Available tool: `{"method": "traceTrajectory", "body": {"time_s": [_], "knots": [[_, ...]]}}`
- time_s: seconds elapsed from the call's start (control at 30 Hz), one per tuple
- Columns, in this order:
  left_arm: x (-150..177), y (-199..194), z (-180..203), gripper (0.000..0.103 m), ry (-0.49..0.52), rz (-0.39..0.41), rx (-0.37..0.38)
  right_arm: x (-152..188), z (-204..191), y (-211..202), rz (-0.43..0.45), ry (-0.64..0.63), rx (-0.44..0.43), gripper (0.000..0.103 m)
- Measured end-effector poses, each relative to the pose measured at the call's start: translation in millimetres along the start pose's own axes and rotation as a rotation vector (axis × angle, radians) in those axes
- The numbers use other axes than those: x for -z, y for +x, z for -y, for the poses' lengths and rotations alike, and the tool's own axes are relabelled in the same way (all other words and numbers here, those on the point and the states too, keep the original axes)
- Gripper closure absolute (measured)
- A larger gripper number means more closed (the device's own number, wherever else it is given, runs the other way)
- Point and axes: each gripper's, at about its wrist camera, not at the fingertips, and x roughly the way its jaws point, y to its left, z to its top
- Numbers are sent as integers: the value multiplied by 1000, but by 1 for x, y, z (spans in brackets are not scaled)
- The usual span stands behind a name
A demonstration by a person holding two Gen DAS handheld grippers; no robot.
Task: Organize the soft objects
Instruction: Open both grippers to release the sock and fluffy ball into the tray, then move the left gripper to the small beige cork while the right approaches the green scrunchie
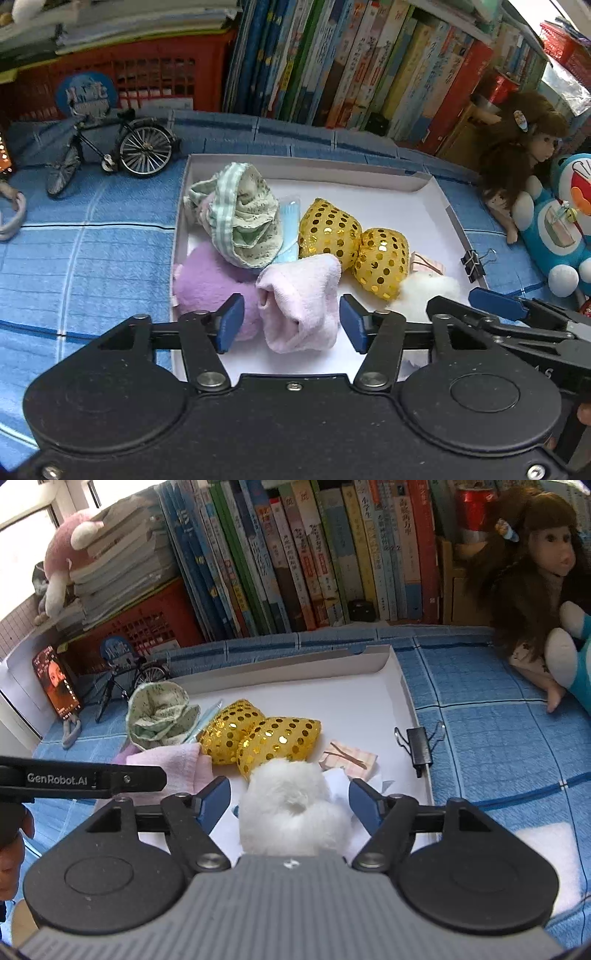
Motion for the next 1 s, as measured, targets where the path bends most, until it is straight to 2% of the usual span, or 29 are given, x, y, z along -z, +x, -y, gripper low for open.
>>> {"method": "traceTrajectory", "body": {"time_s": [0.13,0.5,0.63,0.73,1.0], "knots": [[5,-22,0,41,5,29,-1,1,-1,-19,32,-1,0,19],[42,-93,10,37,61,129,39,13,-7,-76,82,-1,-13,15],[68,-123,14,32,90,190,77,23,-8,-97,101,0,-27,14],[90,-141,16,31,110,229,103,30,-5,-108,110,7,-44,14],[145,-172,14,31,145,334,127,51,11,-117,72,90,-78,12]]}}
